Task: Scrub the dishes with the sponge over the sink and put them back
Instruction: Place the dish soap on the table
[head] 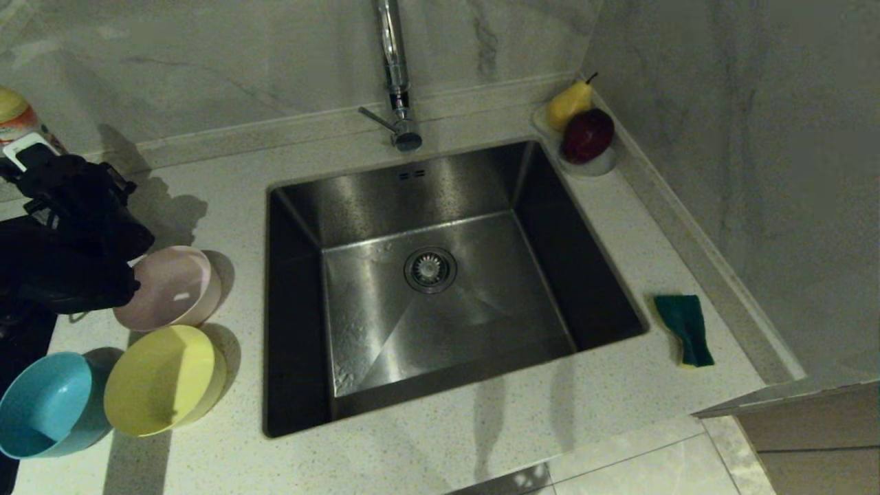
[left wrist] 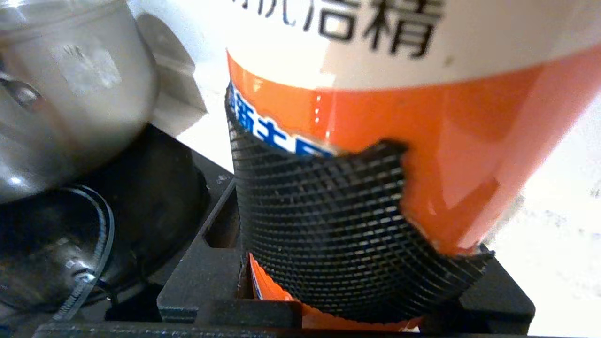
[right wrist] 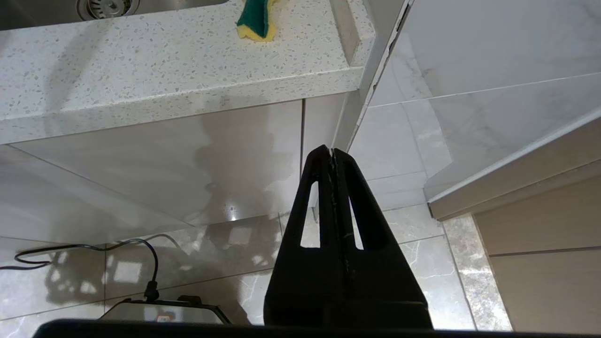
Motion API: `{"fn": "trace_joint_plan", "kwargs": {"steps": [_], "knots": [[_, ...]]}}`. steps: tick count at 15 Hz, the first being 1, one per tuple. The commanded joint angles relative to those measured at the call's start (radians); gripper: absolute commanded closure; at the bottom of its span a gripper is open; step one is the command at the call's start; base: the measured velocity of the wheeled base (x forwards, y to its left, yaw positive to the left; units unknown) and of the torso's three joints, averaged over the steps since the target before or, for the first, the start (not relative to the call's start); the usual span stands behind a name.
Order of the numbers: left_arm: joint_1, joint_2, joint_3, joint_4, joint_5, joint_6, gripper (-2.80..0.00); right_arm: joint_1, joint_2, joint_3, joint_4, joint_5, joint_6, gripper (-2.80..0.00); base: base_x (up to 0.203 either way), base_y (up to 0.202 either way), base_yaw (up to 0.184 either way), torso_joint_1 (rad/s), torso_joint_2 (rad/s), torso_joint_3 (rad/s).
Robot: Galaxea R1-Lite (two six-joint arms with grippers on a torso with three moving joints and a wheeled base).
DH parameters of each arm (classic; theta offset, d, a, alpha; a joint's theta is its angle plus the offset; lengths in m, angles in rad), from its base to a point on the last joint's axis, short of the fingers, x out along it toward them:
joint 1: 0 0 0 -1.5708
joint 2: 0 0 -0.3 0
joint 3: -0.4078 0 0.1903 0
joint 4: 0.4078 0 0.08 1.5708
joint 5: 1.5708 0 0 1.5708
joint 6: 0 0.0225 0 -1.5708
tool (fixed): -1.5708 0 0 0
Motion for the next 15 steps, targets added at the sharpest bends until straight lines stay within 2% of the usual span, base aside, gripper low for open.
{"fn": "trace_joint_plan", "kwargs": {"steps": [1, 9, 15], "knots": [[0.0, 0.024, -0.007, -0.008, 0.004, 0.0, 0.0, 0.0, 0.0, 0.0, 0.0, 0.0, -0.001, 0.0, 0.0, 0.0, 0.0, 0.0, 0.0, 0.0], [0.0, 0.05, -0.055, 0.003, 0.01, -0.026, 0.0, 0.0, 0.0, 0.0, 0.0, 0.0, -0.001, 0.0, 0.0, 0.0, 0.0, 0.0, 0.0, 0.0], [0.0, 0.051, -0.059, 0.049, 0.027, -0.09, 0.0, 0.0, 0.0, 0.0, 0.0, 0.0, -0.001, 0.0, 0.0, 0.0, 0.0, 0.0, 0.0, 0.0]]}}
